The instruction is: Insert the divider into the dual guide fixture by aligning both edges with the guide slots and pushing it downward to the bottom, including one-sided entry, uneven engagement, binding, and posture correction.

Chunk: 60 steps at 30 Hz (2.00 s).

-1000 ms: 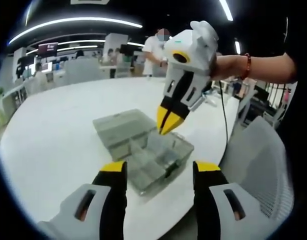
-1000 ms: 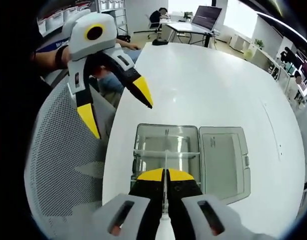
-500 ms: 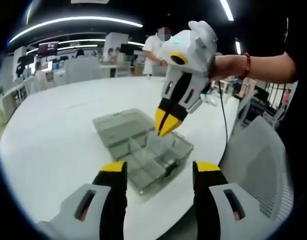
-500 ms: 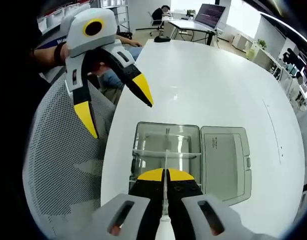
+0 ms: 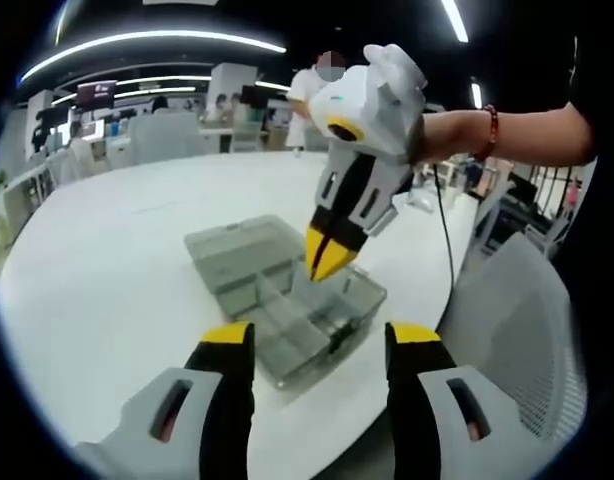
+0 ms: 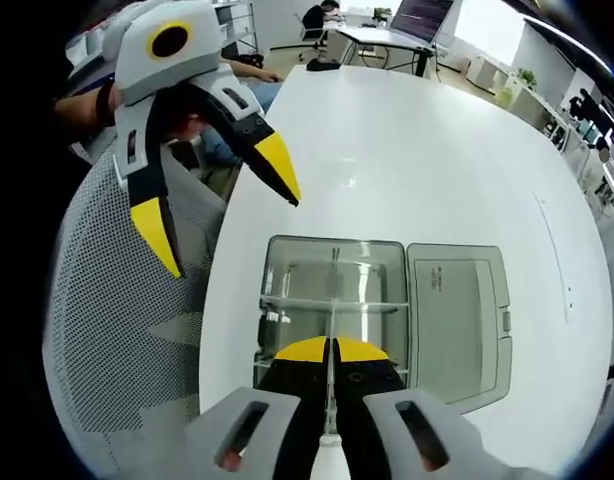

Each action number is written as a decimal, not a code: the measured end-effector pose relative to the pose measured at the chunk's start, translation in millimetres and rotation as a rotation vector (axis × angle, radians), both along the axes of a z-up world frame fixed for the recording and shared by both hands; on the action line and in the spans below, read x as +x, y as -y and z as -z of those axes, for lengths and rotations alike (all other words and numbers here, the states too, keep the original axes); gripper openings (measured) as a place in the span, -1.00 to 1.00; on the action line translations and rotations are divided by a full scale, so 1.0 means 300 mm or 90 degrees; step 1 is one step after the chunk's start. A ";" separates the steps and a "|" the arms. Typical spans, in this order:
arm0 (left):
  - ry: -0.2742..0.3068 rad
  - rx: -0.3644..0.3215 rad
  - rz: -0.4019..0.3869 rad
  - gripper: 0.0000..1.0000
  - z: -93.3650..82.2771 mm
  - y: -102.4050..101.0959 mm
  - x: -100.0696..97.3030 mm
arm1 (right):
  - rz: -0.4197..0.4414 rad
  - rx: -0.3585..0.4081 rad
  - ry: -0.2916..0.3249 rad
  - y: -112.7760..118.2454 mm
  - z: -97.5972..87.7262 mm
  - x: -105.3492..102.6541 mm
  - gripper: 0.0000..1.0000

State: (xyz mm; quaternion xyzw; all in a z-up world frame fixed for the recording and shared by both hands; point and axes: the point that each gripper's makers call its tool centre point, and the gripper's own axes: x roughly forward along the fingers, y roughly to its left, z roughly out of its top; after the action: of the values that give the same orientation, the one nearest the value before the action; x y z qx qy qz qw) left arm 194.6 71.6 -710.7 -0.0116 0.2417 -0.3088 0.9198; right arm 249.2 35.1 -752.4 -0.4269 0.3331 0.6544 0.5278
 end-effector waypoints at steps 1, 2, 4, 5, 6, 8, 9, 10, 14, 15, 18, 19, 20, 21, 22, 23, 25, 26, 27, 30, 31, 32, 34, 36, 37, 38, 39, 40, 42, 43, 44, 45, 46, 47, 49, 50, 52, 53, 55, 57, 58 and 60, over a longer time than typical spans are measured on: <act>0.000 -0.001 0.000 0.02 0.000 0.000 0.001 | 0.001 -0.001 0.000 0.000 0.002 0.000 -1.00; 0.000 -0.002 0.000 0.02 -0.001 0.001 0.001 | 0.003 -0.003 -0.002 0.000 0.006 0.001 -1.00; -0.001 -0.002 0.000 0.02 0.000 0.002 0.001 | 0.004 -0.005 -0.004 0.000 0.011 0.002 -1.00; -0.002 -0.001 0.001 0.02 0.001 0.003 0.001 | 0.005 -0.006 -0.005 -0.001 0.012 0.002 -1.00; -0.002 0.001 0.002 0.02 0.001 0.003 0.001 | 0.003 -0.009 -0.005 -0.001 0.016 0.003 -1.00; -0.001 -0.001 0.001 0.02 -0.001 0.003 0.001 | 0.003 -0.012 -0.006 -0.001 0.022 0.003 -1.00; -0.001 -0.002 0.000 0.02 -0.002 0.003 0.002 | 0.004 -0.013 -0.006 -0.002 0.025 0.004 -1.00; -0.001 -0.002 0.000 0.02 -0.002 0.003 0.002 | 0.004 -0.014 -0.006 -0.002 0.028 0.004 -1.00; -0.003 -0.002 0.000 0.02 0.001 0.001 0.001 | 0.003 -0.021 -0.004 -0.004 0.043 0.004 -1.00; -0.004 -0.001 0.001 0.02 0.002 0.001 0.000 | 0.001 -0.023 -0.003 -0.004 0.048 0.003 -1.00; -0.005 -0.001 0.001 0.02 0.003 0.000 0.000 | 0.001 -0.029 -0.002 -0.005 0.053 0.003 -1.00; -0.003 -0.001 0.000 0.02 0.001 0.001 0.000 | 0.001 -0.030 -0.003 -0.004 0.056 0.003 -1.00; -0.003 -0.001 -0.001 0.02 0.000 0.000 0.001 | 0.002 -0.030 -0.004 -0.004 0.058 0.002 -1.00; -0.003 -0.002 0.000 0.02 0.000 0.000 0.000 | 0.003 -0.030 -0.005 -0.004 0.061 0.002 -1.00; -0.003 -0.001 0.000 0.02 0.001 0.000 0.000 | 0.003 -0.030 -0.006 -0.004 0.062 0.002 -1.00; -0.004 -0.001 0.000 0.02 0.002 -0.001 -0.001 | 0.004 -0.030 -0.006 -0.004 0.064 0.002 -1.00; -0.004 -0.001 0.000 0.02 0.003 -0.001 -0.002 | 0.005 -0.032 -0.004 -0.005 0.069 0.001 -1.00; -0.005 -0.002 0.000 0.02 0.004 -0.001 -0.002 | 0.004 -0.033 -0.004 -0.005 0.073 0.001 -1.00; -0.006 -0.001 0.001 0.02 0.005 -0.001 -0.003 | 0.004 -0.034 -0.003 -0.006 0.075 0.001 -1.00; -0.006 -0.001 0.000 0.02 0.006 -0.002 -0.002 | 0.004 -0.036 -0.004 -0.007 0.073 -0.001 -1.00; -0.006 -0.002 0.000 0.02 0.006 -0.001 -0.002 | 0.004 -0.036 -0.005 -0.007 0.074 -0.001 -1.00; -0.007 -0.002 0.000 0.02 0.006 -0.002 -0.002 | 0.006 -0.035 -0.005 -0.007 0.076 -0.001 -1.00; -0.006 0.000 0.001 0.02 0.007 -0.002 -0.002 | 0.005 -0.037 0.001 -0.008 0.084 -0.003 -1.00; -0.006 -0.001 0.001 0.02 0.006 0.000 -0.002 | 0.004 -0.039 0.005 -0.009 0.085 -0.004 -1.00; -0.006 -0.001 0.001 0.02 0.006 0.000 -0.001 | 0.004 -0.040 0.006 -0.009 0.084 -0.003 -1.00; -0.007 -0.002 0.001 0.02 0.007 0.000 -0.001 | 0.005 -0.040 0.006 -0.009 0.085 -0.003 -1.00; -0.007 -0.002 0.001 0.02 0.007 0.000 -0.001 | 0.006 -0.041 0.005 -0.009 0.086 -0.003 -1.00; -0.008 -0.001 0.002 0.02 0.008 0.001 -0.002 | 0.007 -0.041 0.004 -0.009 0.087 -0.003 -1.00; -0.008 0.001 0.003 0.02 0.009 0.001 -0.002 | 0.011 -0.042 0.004 -0.008 0.091 -0.004 -1.00; -0.008 -0.001 0.003 0.02 0.008 0.001 -0.002 | 0.010 -0.043 0.006 -0.009 0.092 -0.004 -1.00; -0.008 -0.001 0.003 0.02 0.009 0.000 -0.002 | 0.010 -0.045 0.009 -0.009 0.093 -0.005 -1.00; -0.008 -0.001 0.002 0.02 0.010 0.000 -0.001 | 0.002 -0.048 0.016 -0.009 0.093 -0.005 -1.00; -0.008 0.000 0.002 0.02 0.010 0.000 -0.001 | 0.002 -0.048 0.018 -0.009 0.094 -0.006 -1.00; -0.008 0.000 0.002 0.02 0.009 0.001 0.000 | 0.005 -0.049 0.019 -0.009 0.094 -0.005 -1.00; -0.007 0.001 0.003 0.02 0.008 0.000 0.004 | 0.010 -0.047 0.020 -0.007 0.098 -0.003 -1.00; -0.005 0.001 0.003 0.02 0.006 0.000 0.006 | 0.018 -0.045 0.015 -0.007 0.098 -0.002 -1.00; -0.003 0.000 0.003 0.02 0.002 0.001 0.010 | 0.027 -0.043 0.013 -0.007 0.097 -0.001 -1.00; -0.002 0.000 0.003 0.02 0.001 0.002 0.011 | 0.024 -0.043 0.013 -0.006 0.097 -0.002 -1.00; -0.001 0.001 0.002 0.02 -0.002 0.002 0.012 | 0.019 -0.047 0.018 -0.006 0.097 -0.001 -1.00; -0.001 0.002 0.002 0.02 -0.002 0.002 0.012 | 0.017 -0.046 0.025 -0.004 0.097 -0.001 -1.00; -0.004 0.007 0.001 0.02 0.001 -0.001 0.011 | 0.019 -0.045 0.026 -0.004 0.097 0.000 -1.00; -0.003 0.008 -0.001 0.02 0.000 -0.005 0.009 | 0.028 -0.040 0.026 -0.001 0.095 0.003 -1.00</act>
State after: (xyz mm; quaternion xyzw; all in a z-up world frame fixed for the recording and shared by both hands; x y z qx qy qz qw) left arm 197.5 73.2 -710.7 -0.0069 0.2461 -0.3063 0.9195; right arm 250.1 35.5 -780.9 -0.4489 0.3518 0.6231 0.5352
